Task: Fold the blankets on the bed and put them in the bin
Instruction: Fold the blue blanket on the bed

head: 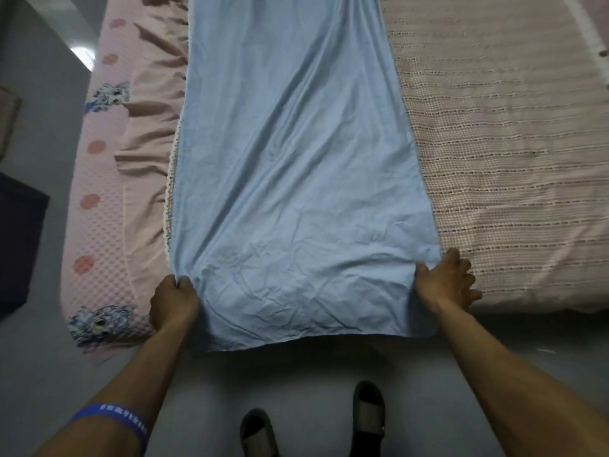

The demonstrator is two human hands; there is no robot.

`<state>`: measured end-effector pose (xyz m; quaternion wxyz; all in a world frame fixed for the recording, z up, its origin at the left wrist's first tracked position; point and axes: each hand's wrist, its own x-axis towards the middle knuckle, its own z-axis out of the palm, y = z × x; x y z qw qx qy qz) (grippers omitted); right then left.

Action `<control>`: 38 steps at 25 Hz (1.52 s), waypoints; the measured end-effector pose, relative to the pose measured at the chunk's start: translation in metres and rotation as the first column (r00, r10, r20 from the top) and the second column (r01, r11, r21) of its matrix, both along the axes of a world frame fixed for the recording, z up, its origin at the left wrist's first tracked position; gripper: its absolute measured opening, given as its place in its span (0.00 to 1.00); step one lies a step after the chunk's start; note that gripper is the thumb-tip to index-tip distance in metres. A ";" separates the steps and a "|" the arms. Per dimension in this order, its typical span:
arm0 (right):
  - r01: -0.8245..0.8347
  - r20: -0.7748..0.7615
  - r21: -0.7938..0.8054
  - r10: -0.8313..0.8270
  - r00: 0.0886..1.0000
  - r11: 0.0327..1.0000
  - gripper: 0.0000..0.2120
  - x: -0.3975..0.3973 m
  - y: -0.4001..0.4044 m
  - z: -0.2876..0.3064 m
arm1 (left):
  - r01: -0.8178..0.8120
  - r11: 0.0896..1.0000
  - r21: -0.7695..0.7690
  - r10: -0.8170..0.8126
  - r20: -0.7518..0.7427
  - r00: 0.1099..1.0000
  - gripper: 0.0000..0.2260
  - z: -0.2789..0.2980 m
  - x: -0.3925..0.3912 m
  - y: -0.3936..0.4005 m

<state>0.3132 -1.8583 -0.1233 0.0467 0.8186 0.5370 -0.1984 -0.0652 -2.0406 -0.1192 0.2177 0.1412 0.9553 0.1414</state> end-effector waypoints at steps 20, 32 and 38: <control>-0.549 0.359 -0.080 0.537 0.763 0.832 0.17 0.028 -0.023 0.022 | 0.417 0.866 -0.275 -0.427 0.026 0.904 0.33 0.011 -0.008 -0.032; -0.392 0.276 -0.545 0.601 0.750 0.741 0.25 0.050 -0.141 -0.009 | 0.745 0.450 -0.491 -0.850 0.020 0.527 0.36 -0.012 0.037 -0.079; -0.260 -0.123 0.109 0.272 0.954 0.959 0.40 -0.010 -0.107 -0.011 | 0.861 0.382 -0.334 -0.921 -0.212 0.326 0.41 -0.007 0.089 -0.029</control>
